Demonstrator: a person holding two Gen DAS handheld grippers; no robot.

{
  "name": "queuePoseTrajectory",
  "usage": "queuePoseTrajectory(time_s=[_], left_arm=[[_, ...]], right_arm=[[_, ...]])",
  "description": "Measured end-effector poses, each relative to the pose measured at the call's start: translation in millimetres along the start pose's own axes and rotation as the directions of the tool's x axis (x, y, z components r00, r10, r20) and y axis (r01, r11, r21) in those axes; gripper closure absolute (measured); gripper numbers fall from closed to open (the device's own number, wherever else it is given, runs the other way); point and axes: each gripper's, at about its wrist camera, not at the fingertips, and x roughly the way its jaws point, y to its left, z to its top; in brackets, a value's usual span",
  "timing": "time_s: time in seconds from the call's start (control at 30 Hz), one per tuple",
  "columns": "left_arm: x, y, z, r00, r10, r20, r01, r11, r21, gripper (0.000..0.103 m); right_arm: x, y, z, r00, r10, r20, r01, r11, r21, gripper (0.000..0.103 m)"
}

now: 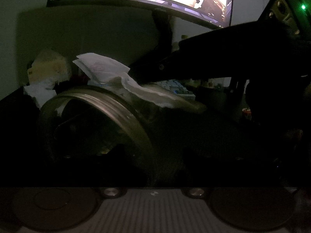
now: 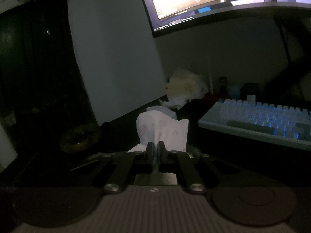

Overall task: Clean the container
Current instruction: 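Wipe inside the jar with the tissue in the right tool while the left tool holds the jar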

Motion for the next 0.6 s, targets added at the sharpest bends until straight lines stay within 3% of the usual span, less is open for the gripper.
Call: queuePoseTrajectory(time_s=[0.23, 0.43, 0.6], left_arm=[[-5.1, -8.0, -9.3, 1.000, 0.006, 0.000, -0.006, 1.000, 0.000, 0.039], [-15.7, -24.8, -21.2, 1.000, 0.010, -0.001, -0.010, 1.000, 0.001, 0.037], [-11.3, -55.8, -15.7, 1.000, 0.020, -0.007, -0.020, 1.000, 0.004, 0.037]], right_arm=[[1.0, 7.3, 2.6, 0.997, 0.072, -0.029, -0.073, 0.997, -0.034, 0.097], [4.3, -7.9, 4.4, 0.999, -0.049, -0.017, 0.049, 0.999, -0.003, 0.096], [1.1, 5.1, 1.2, 1.000, 0.014, -0.017, -0.014, 0.999, -0.042, 0.096]])
